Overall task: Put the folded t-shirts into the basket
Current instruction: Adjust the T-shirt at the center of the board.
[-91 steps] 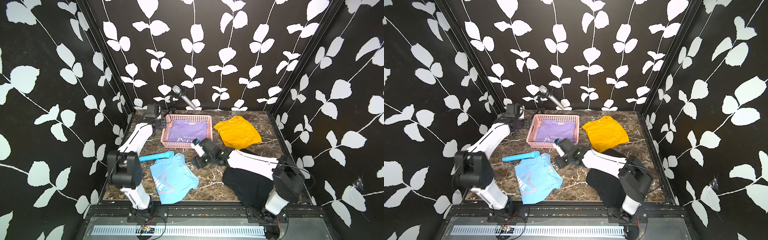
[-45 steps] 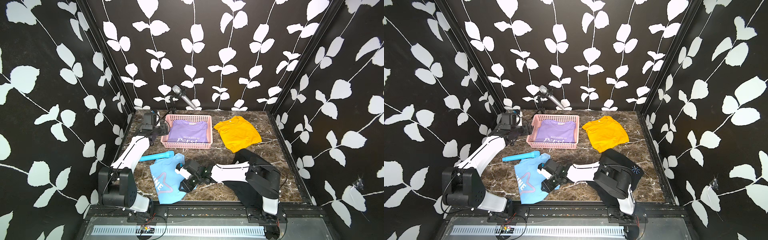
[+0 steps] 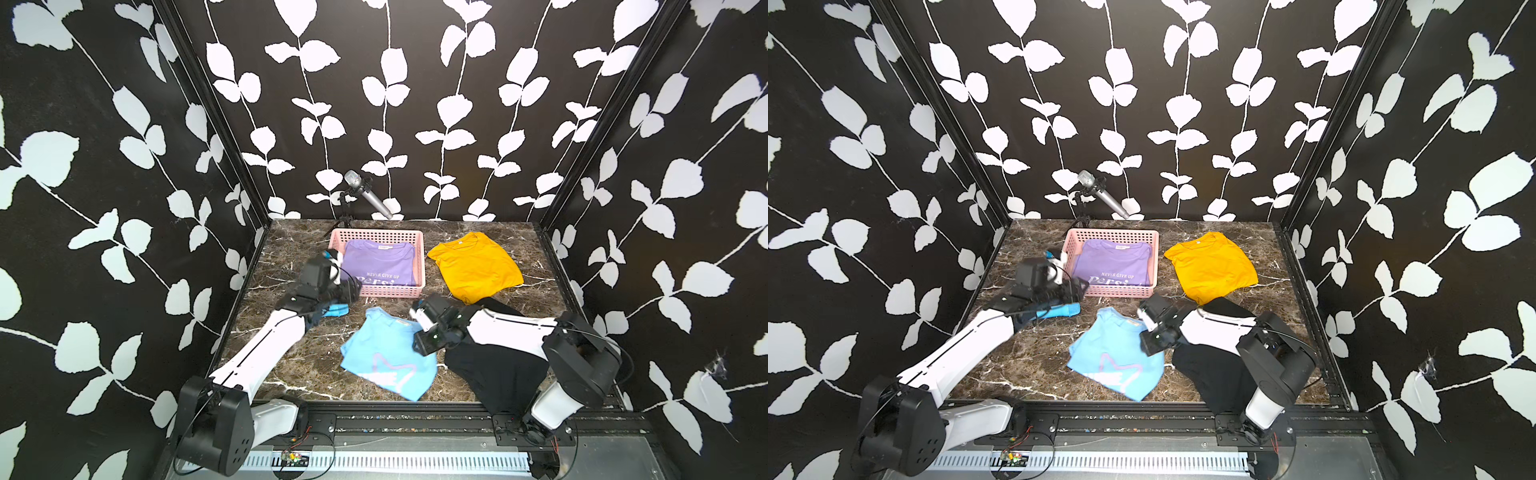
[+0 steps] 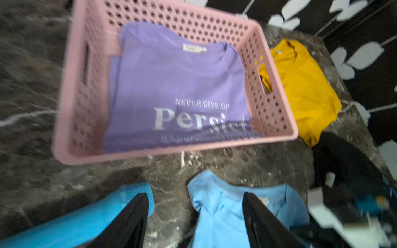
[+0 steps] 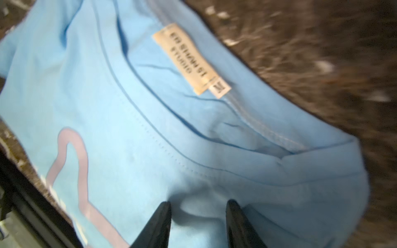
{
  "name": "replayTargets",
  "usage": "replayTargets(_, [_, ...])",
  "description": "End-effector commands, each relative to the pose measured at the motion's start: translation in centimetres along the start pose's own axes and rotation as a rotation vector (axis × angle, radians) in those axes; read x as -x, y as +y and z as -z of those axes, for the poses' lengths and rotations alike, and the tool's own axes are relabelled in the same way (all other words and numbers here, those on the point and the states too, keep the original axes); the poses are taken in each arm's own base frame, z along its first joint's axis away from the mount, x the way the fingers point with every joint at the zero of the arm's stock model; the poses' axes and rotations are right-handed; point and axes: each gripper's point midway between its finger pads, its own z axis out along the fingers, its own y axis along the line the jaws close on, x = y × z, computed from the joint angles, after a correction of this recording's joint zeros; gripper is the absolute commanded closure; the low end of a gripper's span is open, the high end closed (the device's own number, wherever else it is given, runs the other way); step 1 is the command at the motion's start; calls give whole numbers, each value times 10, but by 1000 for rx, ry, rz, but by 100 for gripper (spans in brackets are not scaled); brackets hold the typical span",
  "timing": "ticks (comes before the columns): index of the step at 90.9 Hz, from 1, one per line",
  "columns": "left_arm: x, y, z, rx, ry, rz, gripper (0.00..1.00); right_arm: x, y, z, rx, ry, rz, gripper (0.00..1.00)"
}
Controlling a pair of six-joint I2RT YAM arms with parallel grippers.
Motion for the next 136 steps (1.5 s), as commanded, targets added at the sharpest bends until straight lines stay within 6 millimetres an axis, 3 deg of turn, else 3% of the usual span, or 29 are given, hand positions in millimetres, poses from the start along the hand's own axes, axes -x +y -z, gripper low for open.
replayTargets(1, [-35,-22,-9,-63,77,-13,29,2,-28,14,-92,3,-13,52])
replayTargets(16, [-71,-34,-35,-52,209,-94,29,24,-27,50,-82,-146,-16,40])
replayTargets(31, [-68,-32,-51,-11,238,-174,28,21,-50,64,-154,-191,-75,32])
replayTargets(63, [-81,-43,-89,-64,344,-230,30,1,-71,39,-217,-109,-144,30])
replayTargets(91, [-98,-43,-110,-92,378,-195,48,-1,-60,1,-138,-70,-148,37])
replayTargets(120, [-125,-22,-102,-44,345,-110,76,2,-30,-32,-44,-54,-129,59])
replayTargets(129, [-126,-18,-96,-25,327,-100,83,5,-32,-30,-73,-59,-115,60])
replayTargets(136, [-125,-15,-89,-9,311,-100,85,6,-38,-21,-126,-56,-89,53])
